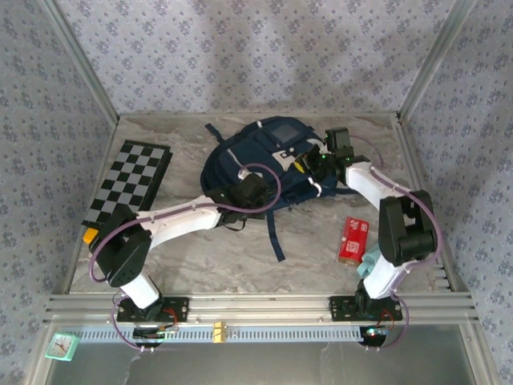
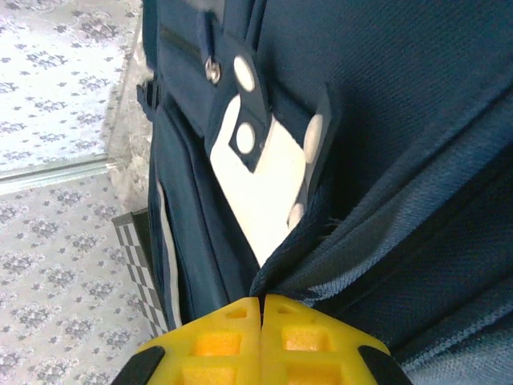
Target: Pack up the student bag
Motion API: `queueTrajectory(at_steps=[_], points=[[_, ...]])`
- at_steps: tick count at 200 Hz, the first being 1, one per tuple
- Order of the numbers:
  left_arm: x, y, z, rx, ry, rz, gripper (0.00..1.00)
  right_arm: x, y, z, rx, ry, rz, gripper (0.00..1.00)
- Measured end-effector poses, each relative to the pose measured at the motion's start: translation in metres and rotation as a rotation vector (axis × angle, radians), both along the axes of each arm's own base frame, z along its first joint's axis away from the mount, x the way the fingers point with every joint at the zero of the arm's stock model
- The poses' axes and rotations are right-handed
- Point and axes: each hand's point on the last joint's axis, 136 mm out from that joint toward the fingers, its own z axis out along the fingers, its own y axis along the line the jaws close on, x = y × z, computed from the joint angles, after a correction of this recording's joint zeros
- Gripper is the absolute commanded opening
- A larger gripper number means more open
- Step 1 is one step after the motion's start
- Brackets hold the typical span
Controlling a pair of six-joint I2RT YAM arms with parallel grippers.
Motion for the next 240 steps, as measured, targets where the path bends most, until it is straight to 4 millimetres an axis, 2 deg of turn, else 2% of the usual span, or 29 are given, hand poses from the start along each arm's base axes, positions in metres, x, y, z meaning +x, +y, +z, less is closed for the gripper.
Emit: queueTrajectory(at_steps=[27, 43, 62, 85, 118, 141, 176, 220, 240], points=[[-0.010, -0.018, 0.008, -0.026, 0.025, -0.027, 0.00, 0.032, -0.003, 0.008, -0.029, -0.054, 0.031, 0.16], [-0.011, -0.021, 0.007, -0.002, 0.042, -0.033, 0.00, 0.035, -0.006, 0.014, -0.043, -0.084, 0.049, 0.31], [-0.009, -0.018, 0.005, 0.012, 0.054, -0.025, 0.00, 0.022, -0.008, 0.017, -0.049, -0.093, 0.074, 0.44], [-0.005, -0.014, 0.004, 0.011, 0.064, -0.015, 0.00, -0.018, -0.002, 0.017, -0.031, -0.068, 0.108, 0.50], [-0.004, -0.013, 0.004, 0.010, 0.066, -0.019, 0.00, -0.075, 0.026, 0.008, 0.012, -0.027, 0.161, 0.49], [-0.004, -0.014, 0.005, 0.004, 0.069, -0.023, 0.00, -0.096, 0.044, -0.009, 0.042, 0.023, 0.171, 0.45], [-0.005, -0.015, 0.005, 0.007, 0.068, -0.031, 0.00, -0.097, 0.067, -0.014, 0.066, 0.031, 0.162, 0.40], [-0.001, -0.012, 0.005, 0.018, 0.059, -0.036, 0.00, -0.087, 0.077, -0.032, 0.080, 0.058, 0.151, 0.16], [0.002, -0.007, 0.003, 0.034, 0.052, -0.029, 0.00, -0.084, 0.078, -0.032, 0.080, 0.054, 0.152, 0.08]])
